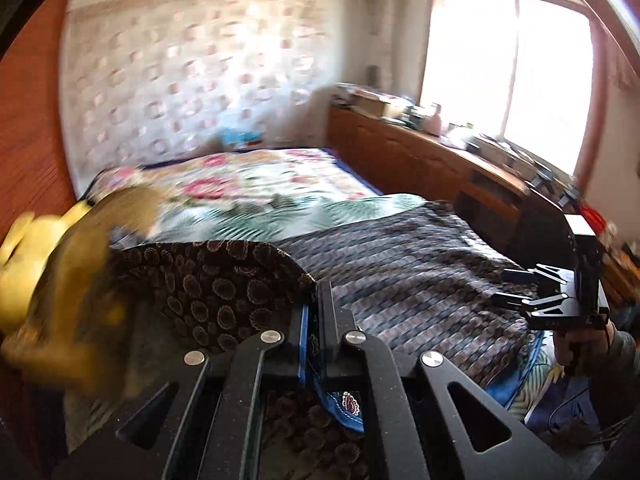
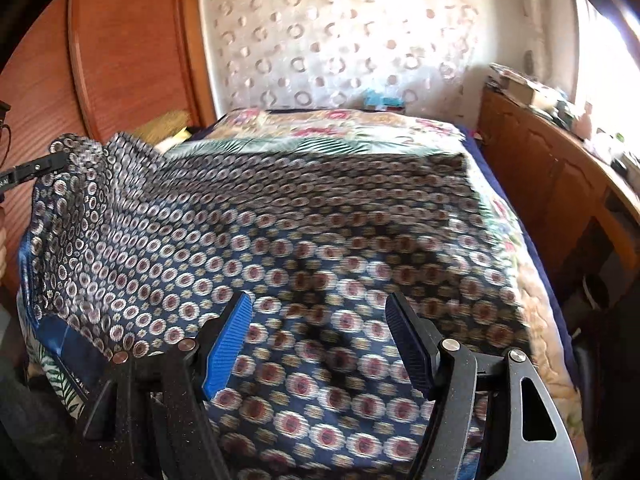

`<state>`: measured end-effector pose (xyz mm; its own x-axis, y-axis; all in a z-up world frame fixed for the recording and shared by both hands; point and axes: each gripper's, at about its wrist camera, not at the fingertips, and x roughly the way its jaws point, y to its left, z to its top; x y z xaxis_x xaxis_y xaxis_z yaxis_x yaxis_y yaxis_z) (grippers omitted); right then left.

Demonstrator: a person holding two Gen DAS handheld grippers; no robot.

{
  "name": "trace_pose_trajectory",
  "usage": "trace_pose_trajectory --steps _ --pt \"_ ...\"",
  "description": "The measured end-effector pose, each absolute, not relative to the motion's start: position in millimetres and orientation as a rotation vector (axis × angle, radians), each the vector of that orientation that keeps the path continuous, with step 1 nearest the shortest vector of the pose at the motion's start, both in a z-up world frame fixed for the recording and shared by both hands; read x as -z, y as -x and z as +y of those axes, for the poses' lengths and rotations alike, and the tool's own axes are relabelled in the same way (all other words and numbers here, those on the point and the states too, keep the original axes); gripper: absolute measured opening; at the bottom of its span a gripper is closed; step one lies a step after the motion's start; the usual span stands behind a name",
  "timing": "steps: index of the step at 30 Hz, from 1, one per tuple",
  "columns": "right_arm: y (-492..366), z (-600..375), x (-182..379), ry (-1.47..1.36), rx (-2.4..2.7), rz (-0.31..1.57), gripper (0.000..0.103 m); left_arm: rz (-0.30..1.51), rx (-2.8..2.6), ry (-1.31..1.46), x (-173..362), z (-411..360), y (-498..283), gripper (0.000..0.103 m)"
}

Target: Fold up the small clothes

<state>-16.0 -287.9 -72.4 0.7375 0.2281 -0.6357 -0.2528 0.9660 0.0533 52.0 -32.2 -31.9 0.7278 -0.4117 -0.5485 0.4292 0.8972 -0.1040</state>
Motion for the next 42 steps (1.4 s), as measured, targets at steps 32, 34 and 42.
trace_pose_trajectory --steps 32,34,42 --pt "-19.1 -260.5 60.4 0.074 -0.347 0.696 0.071 0.711 0.475 -0.098 64.0 -59.5 -76.9 0.084" --pt "-30.6 -253.9 57.8 0.088 -0.363 0.705 0.071 0.711 0.462 -0.089 66.1 -54.0 -75.2 0.084" --pt "-85.1 -231.1 61.6 0.130 -0.442 0.787 0.071 0.719 0.432 -0.057 76.0 -39.5 -73.1 0.084"
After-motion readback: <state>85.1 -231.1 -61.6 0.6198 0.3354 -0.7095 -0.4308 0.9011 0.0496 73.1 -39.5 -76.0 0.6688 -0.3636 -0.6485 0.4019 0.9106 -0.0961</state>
